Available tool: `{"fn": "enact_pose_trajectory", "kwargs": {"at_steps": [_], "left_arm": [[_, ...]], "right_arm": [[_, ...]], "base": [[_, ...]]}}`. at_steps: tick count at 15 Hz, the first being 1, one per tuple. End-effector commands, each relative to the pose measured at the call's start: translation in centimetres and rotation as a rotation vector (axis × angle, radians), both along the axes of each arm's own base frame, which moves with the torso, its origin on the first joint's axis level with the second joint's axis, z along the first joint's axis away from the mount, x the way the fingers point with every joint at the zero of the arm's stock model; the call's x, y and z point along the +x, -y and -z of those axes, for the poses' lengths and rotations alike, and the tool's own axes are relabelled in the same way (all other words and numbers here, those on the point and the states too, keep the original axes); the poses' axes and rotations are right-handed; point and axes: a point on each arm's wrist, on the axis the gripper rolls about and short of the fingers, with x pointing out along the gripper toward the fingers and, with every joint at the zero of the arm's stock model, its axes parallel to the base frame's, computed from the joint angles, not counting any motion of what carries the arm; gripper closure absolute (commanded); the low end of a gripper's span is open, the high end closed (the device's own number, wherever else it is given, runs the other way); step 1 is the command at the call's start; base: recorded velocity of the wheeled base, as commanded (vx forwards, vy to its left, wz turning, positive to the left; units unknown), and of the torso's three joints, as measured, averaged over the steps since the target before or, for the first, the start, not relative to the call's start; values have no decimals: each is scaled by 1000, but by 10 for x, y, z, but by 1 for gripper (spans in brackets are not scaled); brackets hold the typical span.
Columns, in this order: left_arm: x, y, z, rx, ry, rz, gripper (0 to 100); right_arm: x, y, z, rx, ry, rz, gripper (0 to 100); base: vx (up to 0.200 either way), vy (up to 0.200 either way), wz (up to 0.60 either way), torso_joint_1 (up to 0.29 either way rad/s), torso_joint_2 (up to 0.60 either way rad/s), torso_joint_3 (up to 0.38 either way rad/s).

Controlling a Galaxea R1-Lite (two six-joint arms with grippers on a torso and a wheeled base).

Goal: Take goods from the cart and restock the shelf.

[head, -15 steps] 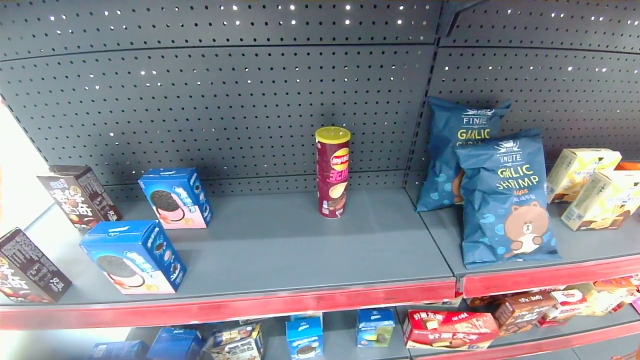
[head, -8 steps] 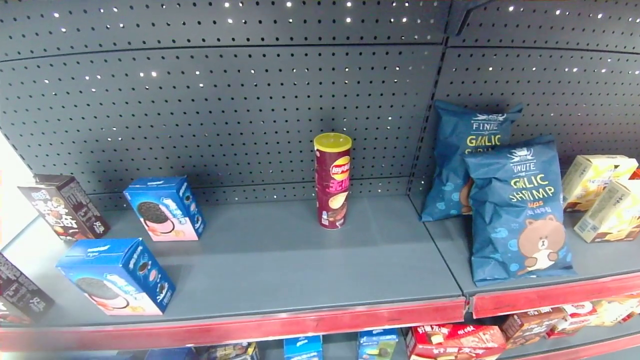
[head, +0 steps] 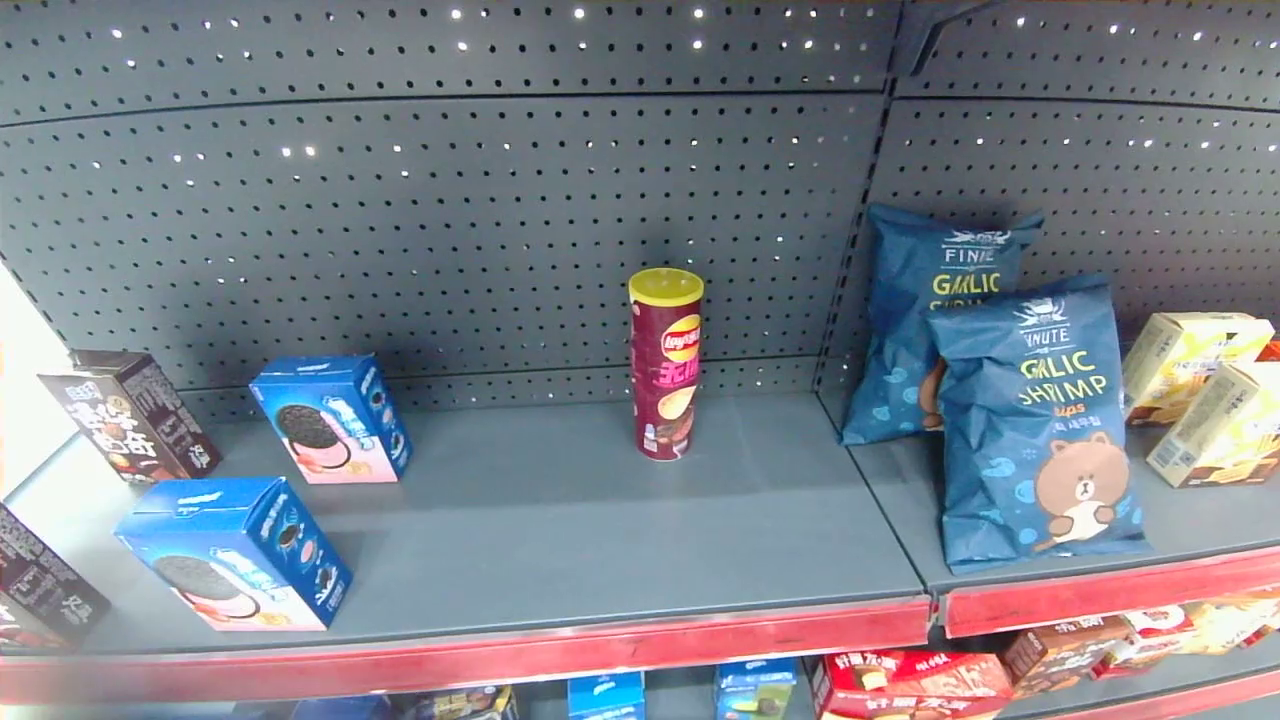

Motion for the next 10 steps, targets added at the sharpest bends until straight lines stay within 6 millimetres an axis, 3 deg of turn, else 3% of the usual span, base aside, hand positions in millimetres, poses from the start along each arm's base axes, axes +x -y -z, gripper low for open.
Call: {"fn": "enact_pose_trajectory", "kwargs": {"at_steps": [1, 9, 10], "left_arm": [[0, 0, 0, 0, 0, -1, 0], [0, 0, 0, 0, 0, -1, 0], [0, 0, 0, 1, 0, -1, 0]], "right_arm": [[1, 0, 0, 0, -4, 1, 100], [1, 0, 0, 0, -2, 1, 100], [0, 0, 0, 0, -1, 1, 100]], "base": [[0, 0, 0, 0, 0, 0], [0, 0, 0, 0, 0, 0], [200, 0, 0, -2, 2, -2]]}}
